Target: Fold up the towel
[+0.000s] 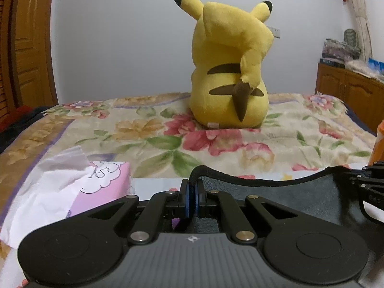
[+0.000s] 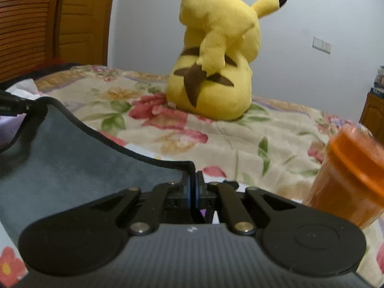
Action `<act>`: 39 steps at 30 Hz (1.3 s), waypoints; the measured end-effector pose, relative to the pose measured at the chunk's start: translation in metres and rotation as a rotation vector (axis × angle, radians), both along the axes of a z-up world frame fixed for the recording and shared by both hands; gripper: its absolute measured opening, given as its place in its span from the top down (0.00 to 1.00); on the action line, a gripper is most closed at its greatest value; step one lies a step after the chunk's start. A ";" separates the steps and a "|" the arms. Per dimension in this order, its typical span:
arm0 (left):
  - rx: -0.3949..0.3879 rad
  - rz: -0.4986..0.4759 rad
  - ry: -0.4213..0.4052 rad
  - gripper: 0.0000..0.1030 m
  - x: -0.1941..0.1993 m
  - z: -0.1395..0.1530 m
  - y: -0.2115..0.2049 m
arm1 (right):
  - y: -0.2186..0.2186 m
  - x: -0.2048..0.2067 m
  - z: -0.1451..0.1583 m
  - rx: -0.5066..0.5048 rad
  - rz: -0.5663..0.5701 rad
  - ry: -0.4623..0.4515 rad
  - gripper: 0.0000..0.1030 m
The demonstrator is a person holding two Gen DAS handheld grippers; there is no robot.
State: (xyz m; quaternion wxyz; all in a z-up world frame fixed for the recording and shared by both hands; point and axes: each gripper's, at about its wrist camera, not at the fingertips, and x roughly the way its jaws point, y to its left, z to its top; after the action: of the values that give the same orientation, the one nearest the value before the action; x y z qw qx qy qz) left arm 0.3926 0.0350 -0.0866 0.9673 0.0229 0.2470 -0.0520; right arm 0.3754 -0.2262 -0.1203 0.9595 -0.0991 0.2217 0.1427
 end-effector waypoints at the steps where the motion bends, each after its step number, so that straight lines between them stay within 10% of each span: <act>1: 0.002 -0.002 0.002 0.93 0.001 -0.002 0.000 | 0.000 0.002 -0.003 0.004 -0.003 0.014 0.96; 24: 0.040 0.006 0.055 0.91 0.015 -0.021 -0.003 | -0.002 0.019 -0.016 0.022 -0.028 0.084 0.94; 29: 0.054 0.006 0.075 0.70 0.013 -0.022 -0.004 | -0.004 0.017 -0.014 0.018 -0.042 0.096 0.82; 32: 0.060 0.000 0.083 0.67 0.007 -0.018 -0.005 | -0.007 0.010 -0.013 0.023 -0.058 0.094 0.48; 39: 0.085 -0.023 0.100 0.59 -0.016 -0.006 -0.008 | -0.014 -0.018 -0.009 0.066 -0.080 0.128 0.48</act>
State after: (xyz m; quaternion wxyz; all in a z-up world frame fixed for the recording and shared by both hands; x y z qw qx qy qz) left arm 0.3766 0.0269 -0.0924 0.9513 0.0644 0.2968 -0.0536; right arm 0.3576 -0.2401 -0.1293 0.9511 -0.0492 0.2814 0.1176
